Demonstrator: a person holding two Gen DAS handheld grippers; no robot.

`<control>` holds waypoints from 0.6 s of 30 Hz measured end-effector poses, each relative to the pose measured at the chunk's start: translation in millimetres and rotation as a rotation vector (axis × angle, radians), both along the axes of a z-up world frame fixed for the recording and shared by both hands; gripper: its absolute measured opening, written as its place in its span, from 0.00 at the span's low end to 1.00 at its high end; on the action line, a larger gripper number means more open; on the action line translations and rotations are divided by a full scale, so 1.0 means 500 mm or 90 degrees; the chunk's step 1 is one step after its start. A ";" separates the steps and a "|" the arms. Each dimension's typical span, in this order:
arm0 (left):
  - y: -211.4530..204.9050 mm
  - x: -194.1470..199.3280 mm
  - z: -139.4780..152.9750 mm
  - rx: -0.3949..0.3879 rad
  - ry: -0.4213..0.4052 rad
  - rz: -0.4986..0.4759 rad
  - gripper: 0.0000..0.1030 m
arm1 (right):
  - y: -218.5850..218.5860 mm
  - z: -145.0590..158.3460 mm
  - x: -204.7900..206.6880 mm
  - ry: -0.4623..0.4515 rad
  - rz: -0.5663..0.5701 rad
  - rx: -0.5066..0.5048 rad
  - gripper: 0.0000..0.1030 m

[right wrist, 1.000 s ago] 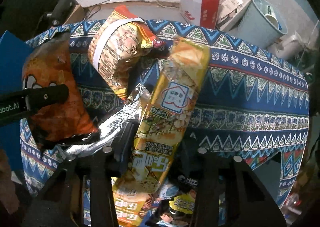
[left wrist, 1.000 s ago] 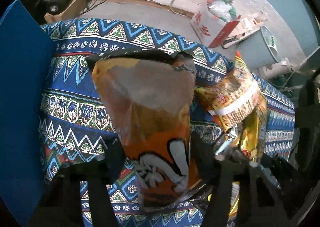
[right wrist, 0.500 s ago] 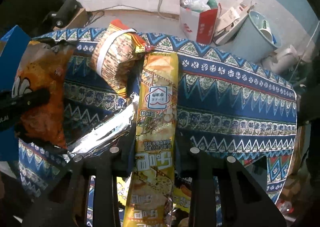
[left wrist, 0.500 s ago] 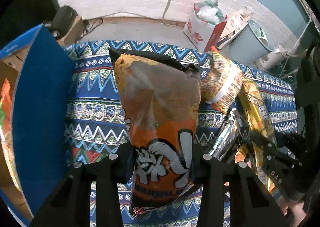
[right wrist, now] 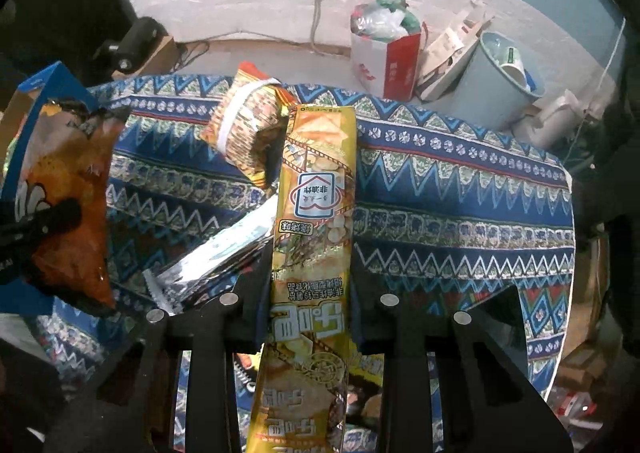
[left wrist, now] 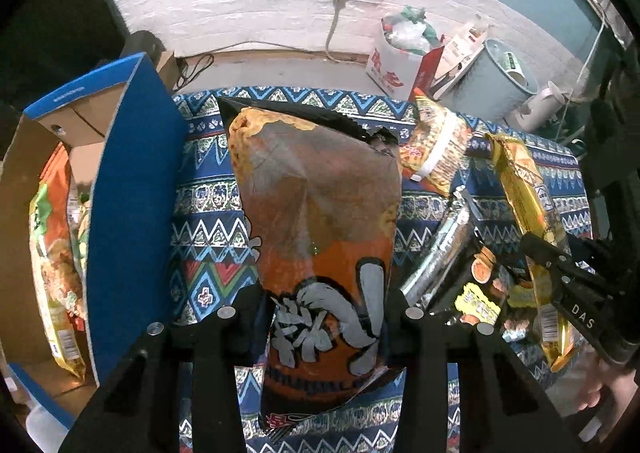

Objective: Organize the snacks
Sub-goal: 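Lift the orange bag and yellow wafer bar up off the pile, then carry the orange bag and yellow wafer bar over the box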

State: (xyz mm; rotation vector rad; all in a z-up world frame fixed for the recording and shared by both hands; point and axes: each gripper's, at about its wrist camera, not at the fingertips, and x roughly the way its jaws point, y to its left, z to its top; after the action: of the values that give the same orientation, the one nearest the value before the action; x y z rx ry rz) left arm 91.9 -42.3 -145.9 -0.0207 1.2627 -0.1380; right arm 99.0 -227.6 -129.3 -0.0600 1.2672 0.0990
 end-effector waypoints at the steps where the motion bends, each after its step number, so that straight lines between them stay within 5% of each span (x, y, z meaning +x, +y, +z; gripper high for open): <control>1: 0.000 -0.005 0.007 0.001 -0.006 -0.003 0.41 | 0.003 0.005 -0.005 -0.004 -0.001 0.001 0.28; 18: 0.077 -0.090 0.117 0.039 -0.114 -0.006 0.41 | 0.113 0.120 -0.032 -0.073 0.062 0.057 0.28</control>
State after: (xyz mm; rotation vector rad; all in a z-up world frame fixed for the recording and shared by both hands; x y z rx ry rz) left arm 47.1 -3.9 -87.4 0.0489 1.0874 -0.1072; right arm 83.2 -171.3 -69.5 -0.0499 1.1438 0.2331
